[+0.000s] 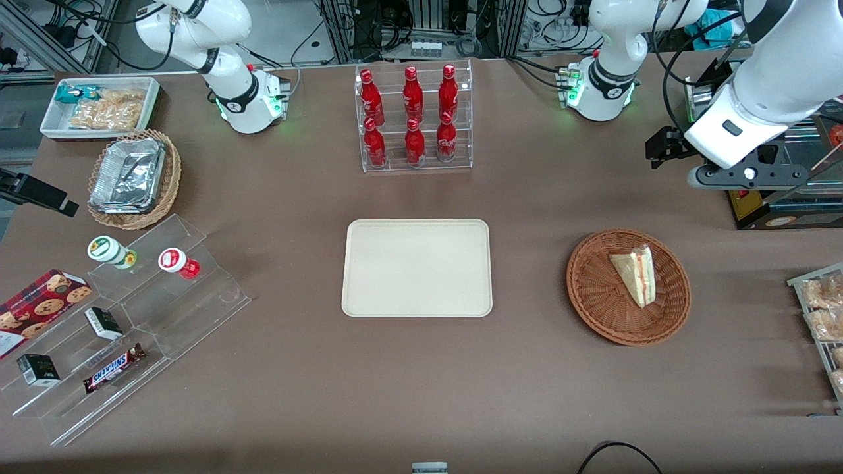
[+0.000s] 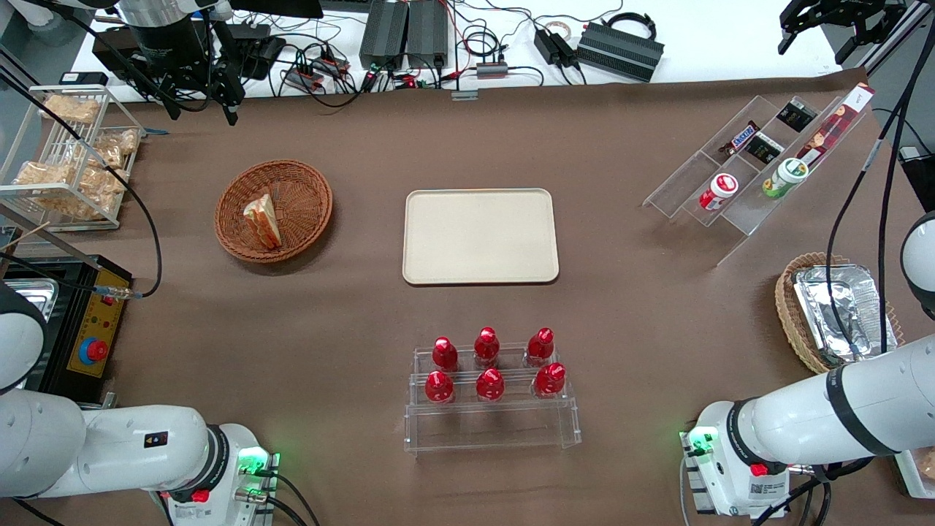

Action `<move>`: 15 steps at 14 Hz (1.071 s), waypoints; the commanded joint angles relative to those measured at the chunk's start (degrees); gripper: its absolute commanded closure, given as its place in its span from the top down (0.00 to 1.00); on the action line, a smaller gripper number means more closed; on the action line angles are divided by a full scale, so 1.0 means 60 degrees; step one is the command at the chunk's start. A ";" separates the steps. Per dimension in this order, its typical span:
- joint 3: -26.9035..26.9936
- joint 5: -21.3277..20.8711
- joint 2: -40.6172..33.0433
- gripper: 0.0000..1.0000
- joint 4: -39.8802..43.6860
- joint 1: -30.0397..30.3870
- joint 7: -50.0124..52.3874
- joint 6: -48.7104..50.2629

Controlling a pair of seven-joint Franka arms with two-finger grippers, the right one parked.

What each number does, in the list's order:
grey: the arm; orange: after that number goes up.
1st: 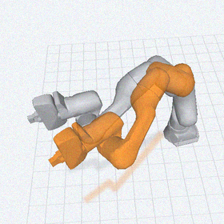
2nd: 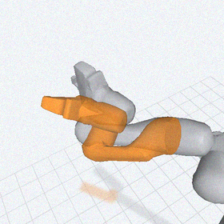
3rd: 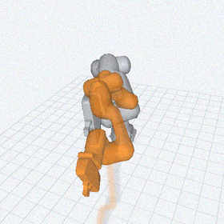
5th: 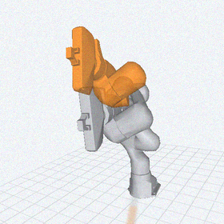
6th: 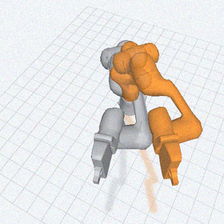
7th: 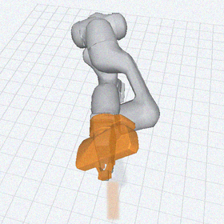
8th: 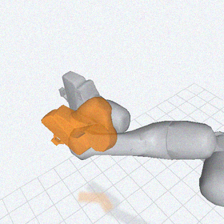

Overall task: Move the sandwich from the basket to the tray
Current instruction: 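Lower the open left gripper over the sandwich in the wicker basket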

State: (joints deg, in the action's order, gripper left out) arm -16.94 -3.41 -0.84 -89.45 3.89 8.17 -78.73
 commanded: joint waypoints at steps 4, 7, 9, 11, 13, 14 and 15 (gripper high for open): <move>-0.0005 0.0041 0.0226 1.00 -0.0441 0.0157 0.0103 -0.0149; 0.0170 0.0069 0.0696 1.00 -0.1757 0.0611 0.0248 -0.1448; 0.0317 0.0041 0.0798 1.00 -0.3162 0.0626 0.1064 -0.3392; 0.0623 0.0026 0.1236 1.00 -0.3812 0.0626 0.2790 -0.4964; 0.0699 0.0113 0.1734 1.00 -0.3988 0.0641 0.3251 -0.5567; 0.0713 0.0143 0.1997 1.00 -0.4120 0.0916 0.3397 -0.6020; 0.0713 0.0143 0.2232 1.00 -0.4280 0.1006 0.3587 -0.6561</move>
State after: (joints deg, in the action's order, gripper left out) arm -12.43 -3.37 11.01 -113.79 8.05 27.23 -113.78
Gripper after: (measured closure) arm 0.000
